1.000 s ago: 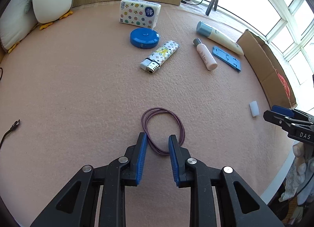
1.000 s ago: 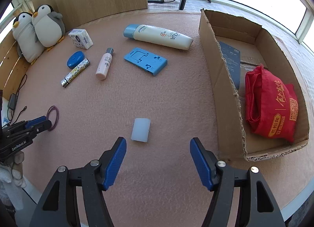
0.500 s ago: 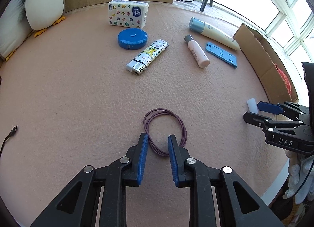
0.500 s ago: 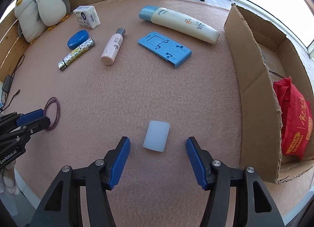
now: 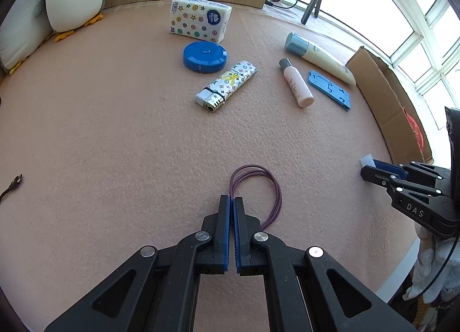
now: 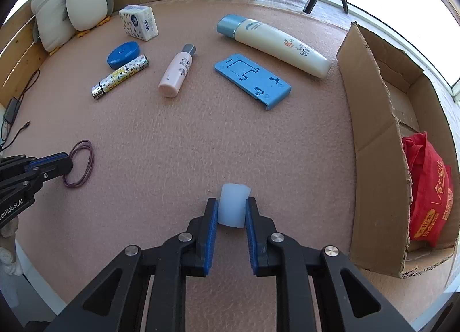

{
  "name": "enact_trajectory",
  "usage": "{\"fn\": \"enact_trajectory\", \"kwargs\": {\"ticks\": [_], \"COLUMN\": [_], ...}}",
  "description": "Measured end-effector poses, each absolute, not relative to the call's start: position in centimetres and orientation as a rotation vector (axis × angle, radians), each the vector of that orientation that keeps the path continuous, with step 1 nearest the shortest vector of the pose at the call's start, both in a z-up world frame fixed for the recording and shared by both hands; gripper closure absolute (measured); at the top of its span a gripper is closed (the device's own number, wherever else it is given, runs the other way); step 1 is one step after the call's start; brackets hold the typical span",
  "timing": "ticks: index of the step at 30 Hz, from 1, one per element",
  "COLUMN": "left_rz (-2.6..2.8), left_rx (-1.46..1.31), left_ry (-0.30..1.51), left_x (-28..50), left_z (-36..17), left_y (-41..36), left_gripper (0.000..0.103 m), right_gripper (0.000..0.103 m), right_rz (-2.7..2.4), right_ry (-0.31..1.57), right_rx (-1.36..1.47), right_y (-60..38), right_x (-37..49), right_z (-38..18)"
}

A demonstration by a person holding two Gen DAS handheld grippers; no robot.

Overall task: Organize objects
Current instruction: 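Grasp the brown rubber band with the left gripper while the right grasps the white eraser, then carry the rubber band and eraser over the box and release them inside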

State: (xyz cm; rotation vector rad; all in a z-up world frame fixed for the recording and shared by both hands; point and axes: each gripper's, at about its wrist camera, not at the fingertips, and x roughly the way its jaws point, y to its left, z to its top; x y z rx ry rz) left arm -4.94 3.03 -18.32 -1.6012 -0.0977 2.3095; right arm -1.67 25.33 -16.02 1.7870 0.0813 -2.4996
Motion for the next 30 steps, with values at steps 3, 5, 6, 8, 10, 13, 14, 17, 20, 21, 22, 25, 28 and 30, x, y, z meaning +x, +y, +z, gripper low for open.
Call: {"fn": "enact_trajectory", "kwargs": {"ticks": [3,5,6,8,10,13,14,17,20,21,22,25,28,30], "left_rz": [2.318,2.324,2.324,2.327,2.332,2.337,2.336,2.328,2.303,2.293,2.283,2.256,2.225,2.212], "left_rx": [-1.585,-1.576,-1.569,-1.554,-1.529,-1.483,-1.465,-1.409,-1.353,-1.336,-1.319,-1.270,-1.229,-1.207], "left_ry": [-0.115,-0.121,-0.130,-0.141,-0.137,-0.127,-0.128,-0.117,-0.109,-0.108,-0.106,-0.082,-0.065,-0.054], "left_x": [-4.6,-4.5,-4.4,-4.2,-4.1,-3.9,-4.0,-4.3,-4.8,-5.0,-5.2,-5.9,-6.8,-7.6], "left_z": [-17.7,-17.2,-16.9,-16.2,-15.3,-13.5,-12.9,-11.1,-9.2,-8.7,-8.1,-6.9,-6.0,-5.5], "left_y": [2.7,2.6,2.6,2.6,2.8,3.3,3.6,4.9,6.9,7.6,8.5,11.7,15.2,17.7], "left_gripper": [0.101,0.101,0.101,0.101,0.101,0.101,0.101,0.101,0.101,0.101,0.101,0.101,0.101,0.101], "right_gripper": [0.089,0.090,0.090,0.090,0.090,0.090,0.090,0.090,0.090,0.090,0.090,0.091,0.090,0.091], "right_rz": [-2.502,-2.507,-2.511,-2.520,-2.530,-2.551,-2.559,-2.585,-2.617,-2.631,-2.644,-2.687,-2.725,-2.747], "right_ry": [0.048,0.032,0.027,0.008,-0.013,-0.040,-0.049,-0.069,-0.087,-0.090,-0.093,-0.109,-0.126,-0.136], "right_rx": [1.780,1.774,1.770,1.762,1.750,1.721,1.708,1.661,1.609,1.591,1.575,1.539,1.514,1.507], "right_y": [25.0,25.2,25.4,25.7,26.1,26.6,26.8,27.5,28.2,28.6,29.1,30.7,32.8,34.4], "right_x": [-2.4,-2.3,-2.3,-2.1,-1.9,-1.5,-1.4,-1.1,-1.0,-0.9,-1.0,-1.1,-0.8,-1.0], "right_z": [-16.0,-15.8,-15.7,-15.4,-15.0,-13.9,-13.4,-11.7,-9.9,-9.3,-8.6,-7.1,-5.9,-5.4]}}
